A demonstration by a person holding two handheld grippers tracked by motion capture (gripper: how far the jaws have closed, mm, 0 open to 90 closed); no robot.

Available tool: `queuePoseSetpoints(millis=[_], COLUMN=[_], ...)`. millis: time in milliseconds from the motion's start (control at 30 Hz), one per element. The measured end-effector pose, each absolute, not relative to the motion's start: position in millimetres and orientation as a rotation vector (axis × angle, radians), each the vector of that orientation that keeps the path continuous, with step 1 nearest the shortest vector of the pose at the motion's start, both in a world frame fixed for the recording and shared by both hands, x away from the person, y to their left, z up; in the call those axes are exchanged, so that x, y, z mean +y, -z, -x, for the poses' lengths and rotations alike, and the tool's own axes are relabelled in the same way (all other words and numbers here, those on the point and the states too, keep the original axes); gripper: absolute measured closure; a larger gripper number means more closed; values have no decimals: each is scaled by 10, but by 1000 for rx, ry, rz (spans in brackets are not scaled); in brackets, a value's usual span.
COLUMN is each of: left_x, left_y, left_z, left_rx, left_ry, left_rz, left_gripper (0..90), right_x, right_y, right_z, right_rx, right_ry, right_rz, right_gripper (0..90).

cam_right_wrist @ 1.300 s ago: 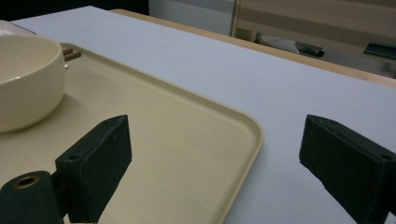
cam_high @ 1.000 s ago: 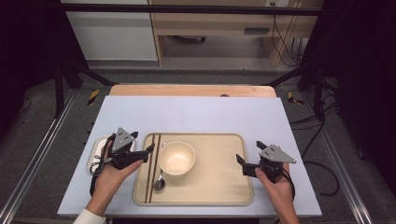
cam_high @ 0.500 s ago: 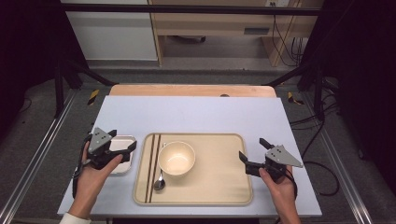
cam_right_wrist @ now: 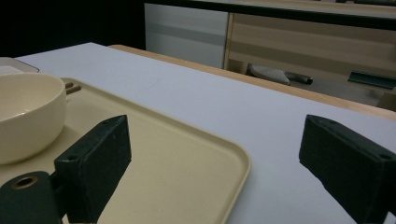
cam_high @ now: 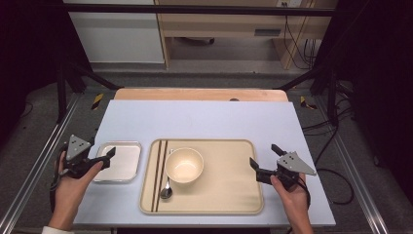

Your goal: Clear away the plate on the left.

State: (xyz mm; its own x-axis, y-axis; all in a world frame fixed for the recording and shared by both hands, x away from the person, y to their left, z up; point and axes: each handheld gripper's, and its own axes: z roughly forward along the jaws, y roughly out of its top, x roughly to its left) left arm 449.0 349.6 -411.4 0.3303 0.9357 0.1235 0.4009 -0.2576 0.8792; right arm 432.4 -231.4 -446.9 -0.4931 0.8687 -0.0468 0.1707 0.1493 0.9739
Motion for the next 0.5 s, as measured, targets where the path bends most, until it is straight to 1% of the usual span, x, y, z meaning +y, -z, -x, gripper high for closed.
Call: queuePoseSetpoints(millis=[167, 200, 233, 267, 300, 367, 400, 433, 500], left_x=[3631, 3662, 3718, 3718, 3742, 3779, 3796, 3818, 3842], left_y=[4196, 4222, 4275, 4275, 4300, 4347, 4368, 4404, 4423], left_z=[-4497, -4501, -4512, -4512, -4517, -4533, -4541, -4559, -4570], left_rx=[1247, 1262, 1292, 1292, 1306, 1337, 1351, 1375, 1395], left_ry=[-854, -844, -805, -805, -793, -770, -759, -744, -747], left_rz=[-1842, -1842, -1835, -1835, -1833, -1837, -1841, -1857, -1846], left_gripper=[273, 273, 317, 341, 341, 414, 414, 460, 487], right_x=[-2301, -2301, -2296, -2293, -2293, -2291, -2291, -2289, -2286], right_y=[4475, 4475, 4478, 4480, 4480, 4486, 4486, 4487, 4488], right_z=[-4326, -4326, -4330, -4331, -4331, -4335, -4335, -4336, -4335], right_rx=[1795, 1795, 1798, 1799, 1799, 1807, 1807, 1808, 1810], right_ry=[-1372, -1372, -1370, -1367, -1367, -1359, -1359, -1357, -1352], right_rz=[-992, -992, -989, -992, -992, -993, -993, -989, -990], right_gripper=[94, 94, 94, 94, 94, 94, 94, 94, 94])
